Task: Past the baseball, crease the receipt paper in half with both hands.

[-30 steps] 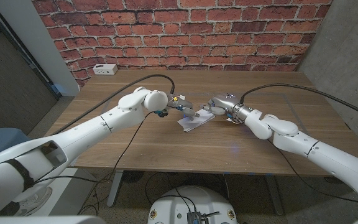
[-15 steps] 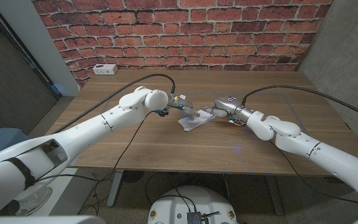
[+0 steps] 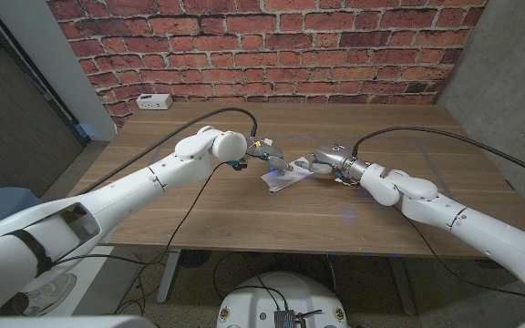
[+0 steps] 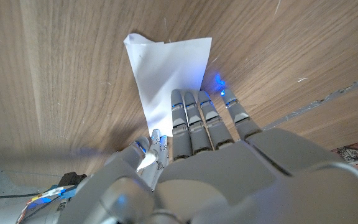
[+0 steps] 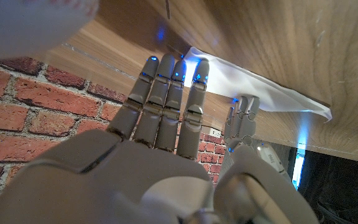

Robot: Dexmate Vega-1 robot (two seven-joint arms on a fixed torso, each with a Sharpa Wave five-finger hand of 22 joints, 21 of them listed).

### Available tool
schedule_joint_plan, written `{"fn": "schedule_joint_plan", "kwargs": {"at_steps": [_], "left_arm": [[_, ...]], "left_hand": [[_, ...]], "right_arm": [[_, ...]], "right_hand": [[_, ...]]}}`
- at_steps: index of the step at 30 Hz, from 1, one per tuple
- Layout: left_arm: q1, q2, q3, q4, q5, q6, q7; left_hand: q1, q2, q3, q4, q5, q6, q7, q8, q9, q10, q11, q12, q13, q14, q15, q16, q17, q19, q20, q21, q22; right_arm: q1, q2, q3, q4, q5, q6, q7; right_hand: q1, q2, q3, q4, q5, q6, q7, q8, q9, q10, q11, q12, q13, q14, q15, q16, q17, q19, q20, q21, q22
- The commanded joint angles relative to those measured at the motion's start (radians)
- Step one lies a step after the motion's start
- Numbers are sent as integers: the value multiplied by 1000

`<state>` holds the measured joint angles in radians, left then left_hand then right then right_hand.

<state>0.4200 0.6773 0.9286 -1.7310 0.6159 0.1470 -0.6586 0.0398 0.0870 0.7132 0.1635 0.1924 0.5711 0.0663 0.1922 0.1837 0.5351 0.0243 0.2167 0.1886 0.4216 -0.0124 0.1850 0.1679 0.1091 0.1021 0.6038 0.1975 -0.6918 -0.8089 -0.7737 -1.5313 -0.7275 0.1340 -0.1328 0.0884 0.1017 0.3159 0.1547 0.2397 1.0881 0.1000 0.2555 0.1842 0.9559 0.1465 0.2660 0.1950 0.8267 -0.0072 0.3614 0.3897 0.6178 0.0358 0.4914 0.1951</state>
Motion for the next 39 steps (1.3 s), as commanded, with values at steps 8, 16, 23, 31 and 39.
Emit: {"fn": "schedule_joint_plan", "kwargs": {"at_steps": [8, 16, 23, 31, 39], "left_arm": [[7, 8, -5, -21, 19, 11, 26], [77, 46, -70, -97, 41, -5, 186], [121, 55, -112, -131, 66, -15, 300], [205, 48, -178, -155, 83, -1, 502], [267, 30, -260, -112, -59, -54, 640]], "left_hand": [[-11, 51, 5, 0, 4, -12, -3, -5, 2, -10, 0, -5, 6, -14, 2, -7, 1, -10, 8, 2, 2], [-18, 45, -2, 3, 1, -66, -24, -15, 3, -68, 4, -24, 8, -51, 25, -5, 8, -63, 59, -19, 2], [-16, 48, -1, 3, 1, -89, -44, -18, 3, -79, 4, -24, 8, -52, 26, -1, 10, -66, 65, -21, 2], [-5, 34, 0, -15, -3, -167, -90, -23, 3, -127, -10, -29, 10, -59, 16, 1, 10, -52, 54, -18, 1], [13, 15, 3, -44, -6, -230, -111, -23, 1, -180, -16, -34, 10, -87, 15, -5, 7, -46, 43, -19, 0]], "right_arm": [[-6, -5, 6, 10, 2, 14, -59], [-36, -12, 50, 8, 30, 66, -202], [-62, -13, 94, 3, 60, 106, -306], [-98, -13, 149, 3, 143, 143, -356], [-151, 1, 226, 2, 264, 205, -421]], "right_hand": [[-8, 45, 21, -1, -1, -122, -31, -67, 3, -117, -29, -62, 3, -134, -7, -79, -15, -101, 6, -46, -4], [16, 56, 51, -12, 0, -201, -48, -76, 5, -187, -42, -77, 6, -190, -13, -118, -32, -138, 12, -68, -8], [40, 62, 73, -25, 1, -219, -55, -75, 5, -203, -42, -78, 7, -192, -18, -123, -38, -136, 13, -70, -8], [60, 63, 90, -36, -4, -248, -62, -76, 5, -223, -50, -79, 7, -204, -19, -128, -40, -133, 14, -73, -9], [92, 63, 108, -59, -16, -327, -72, -83, 6, -285, -54, -86, 8, -245, -11, -136, -35, -141, 15, -82, -9]]}}
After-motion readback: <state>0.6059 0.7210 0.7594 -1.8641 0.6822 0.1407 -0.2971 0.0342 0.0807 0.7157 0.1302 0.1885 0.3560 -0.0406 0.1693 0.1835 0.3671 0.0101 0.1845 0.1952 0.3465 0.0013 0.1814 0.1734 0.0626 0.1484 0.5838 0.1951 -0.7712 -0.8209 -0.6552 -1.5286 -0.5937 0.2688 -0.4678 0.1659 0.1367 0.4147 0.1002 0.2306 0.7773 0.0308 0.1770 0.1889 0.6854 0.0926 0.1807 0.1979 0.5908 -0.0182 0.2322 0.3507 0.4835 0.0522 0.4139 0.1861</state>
